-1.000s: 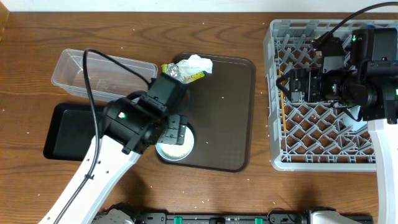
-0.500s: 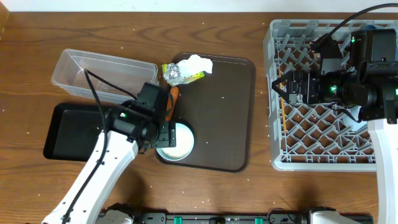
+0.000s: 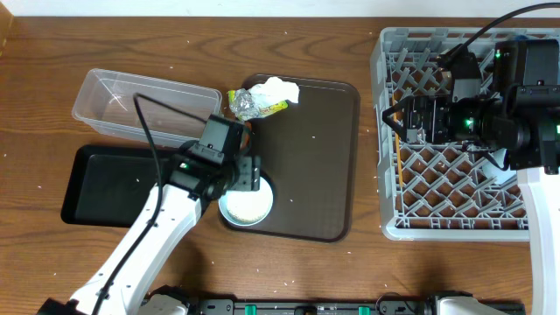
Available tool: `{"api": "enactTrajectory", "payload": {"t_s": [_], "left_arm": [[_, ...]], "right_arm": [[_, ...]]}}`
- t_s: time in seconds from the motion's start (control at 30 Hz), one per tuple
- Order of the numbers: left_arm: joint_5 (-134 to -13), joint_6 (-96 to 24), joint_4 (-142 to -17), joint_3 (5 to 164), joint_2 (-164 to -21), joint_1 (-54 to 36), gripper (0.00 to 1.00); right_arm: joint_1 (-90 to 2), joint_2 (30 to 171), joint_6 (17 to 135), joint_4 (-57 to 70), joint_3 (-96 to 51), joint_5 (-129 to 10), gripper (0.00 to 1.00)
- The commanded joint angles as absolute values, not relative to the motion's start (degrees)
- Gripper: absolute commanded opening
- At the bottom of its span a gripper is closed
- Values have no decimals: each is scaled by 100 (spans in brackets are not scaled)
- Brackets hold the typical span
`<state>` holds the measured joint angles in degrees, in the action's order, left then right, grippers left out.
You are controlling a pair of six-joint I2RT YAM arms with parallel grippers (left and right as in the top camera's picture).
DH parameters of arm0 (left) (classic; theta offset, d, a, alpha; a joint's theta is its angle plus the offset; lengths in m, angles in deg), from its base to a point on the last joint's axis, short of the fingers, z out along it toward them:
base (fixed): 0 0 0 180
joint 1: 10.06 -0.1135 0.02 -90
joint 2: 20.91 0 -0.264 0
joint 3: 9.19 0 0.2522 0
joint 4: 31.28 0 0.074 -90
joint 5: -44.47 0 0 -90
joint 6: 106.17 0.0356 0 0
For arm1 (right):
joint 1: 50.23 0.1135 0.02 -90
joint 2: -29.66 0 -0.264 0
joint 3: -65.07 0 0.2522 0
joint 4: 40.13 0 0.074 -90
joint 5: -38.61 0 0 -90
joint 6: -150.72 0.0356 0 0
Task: Sort waste into correct bins and load items into the dishwasher rack
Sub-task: 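Grasp the carrot with the left gripper and lift it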
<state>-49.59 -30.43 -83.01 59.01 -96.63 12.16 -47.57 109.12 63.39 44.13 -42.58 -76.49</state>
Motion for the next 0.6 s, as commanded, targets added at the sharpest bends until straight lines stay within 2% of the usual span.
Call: {"api": "enactTrajectory", "payload": {"t_s": [0.0, 0.2, 0.33, 0.57], "left_arm": [[-4981, -2556, -7803, 5887, -10032, 1213, 77], [-4874, -2184, -6601, 5890, -11079, 1213, 77], [-4244, -2173, -6078, 5890, -11678, 1213, 77], [-4211, -2175, -5770, 5890, -12266, 1213, 73]], "right_arm": [[-4716, 10916, 6411, 4378, -4232, -7734, 99], [-4716, 10916, 6411, 4372, -4232, -7734, 99], [-4716, 10916, 6492, 4374, -4232, -7734, 99], [-4716, 10916, 6543, 4372, -4232, -7734, 99]]}}
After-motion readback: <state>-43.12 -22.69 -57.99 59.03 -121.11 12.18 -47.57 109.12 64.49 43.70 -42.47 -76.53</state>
